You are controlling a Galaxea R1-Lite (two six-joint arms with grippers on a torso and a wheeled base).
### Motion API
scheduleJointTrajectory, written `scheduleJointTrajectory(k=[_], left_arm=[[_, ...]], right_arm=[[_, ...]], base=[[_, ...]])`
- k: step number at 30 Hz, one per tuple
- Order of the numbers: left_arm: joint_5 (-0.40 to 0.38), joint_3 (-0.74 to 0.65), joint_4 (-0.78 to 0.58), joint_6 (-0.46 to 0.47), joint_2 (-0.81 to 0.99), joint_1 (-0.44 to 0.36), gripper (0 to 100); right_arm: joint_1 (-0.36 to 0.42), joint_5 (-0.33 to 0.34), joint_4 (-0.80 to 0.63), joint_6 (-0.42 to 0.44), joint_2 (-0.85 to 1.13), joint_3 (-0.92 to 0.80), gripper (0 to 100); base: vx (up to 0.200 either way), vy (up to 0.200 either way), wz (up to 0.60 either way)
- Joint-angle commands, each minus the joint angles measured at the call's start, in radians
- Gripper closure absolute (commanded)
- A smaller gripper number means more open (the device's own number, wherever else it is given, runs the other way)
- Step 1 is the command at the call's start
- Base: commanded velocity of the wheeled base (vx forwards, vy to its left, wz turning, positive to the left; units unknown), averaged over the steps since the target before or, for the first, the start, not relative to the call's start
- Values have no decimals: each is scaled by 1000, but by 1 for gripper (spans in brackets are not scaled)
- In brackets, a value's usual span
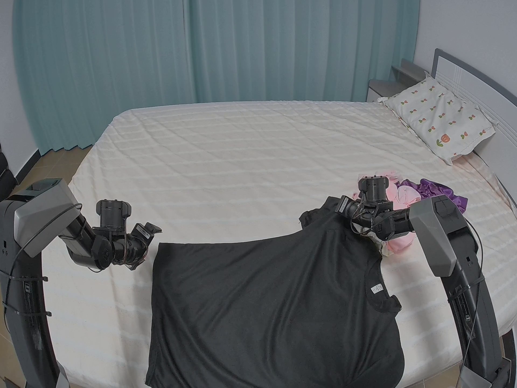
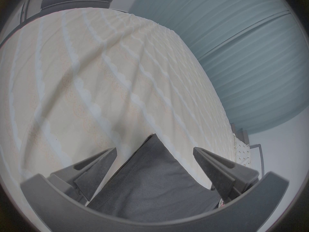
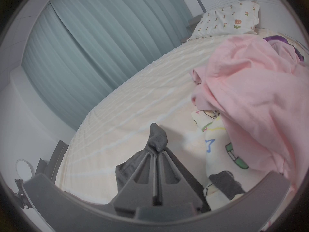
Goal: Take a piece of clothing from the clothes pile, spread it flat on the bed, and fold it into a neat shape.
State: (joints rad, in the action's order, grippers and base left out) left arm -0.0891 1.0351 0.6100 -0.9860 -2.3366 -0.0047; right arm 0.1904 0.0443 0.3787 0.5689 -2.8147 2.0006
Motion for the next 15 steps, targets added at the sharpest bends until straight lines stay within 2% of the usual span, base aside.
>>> scheduleJointTrajectory(k=[1,2,8,10,13,15], left_arm=[[0,0,1,0,-1,0,0],[0,0,1,1,-1,0,0],[0,0,1,1,-1,0,0],[-1,-1,1,1,2,0,0],[-1,-4,1,3,13,-1,0],[-3,-21,2,1,43,-3,0]], right_arm=[[4,0,6,-7,-9,-1,100],[6,0,6,-12,-14,-1,0],[7,-3,8,-52,-9,-16,0],[1,0,25,-83,41,-97,0],[1,6,112,-77,119,-230,0],[4,20,187,-86,207,-390,0]], base=[[0,0,0],[0,0,0],[0,0,0],[0,0,0],[0,0,0],[0,0,0]])
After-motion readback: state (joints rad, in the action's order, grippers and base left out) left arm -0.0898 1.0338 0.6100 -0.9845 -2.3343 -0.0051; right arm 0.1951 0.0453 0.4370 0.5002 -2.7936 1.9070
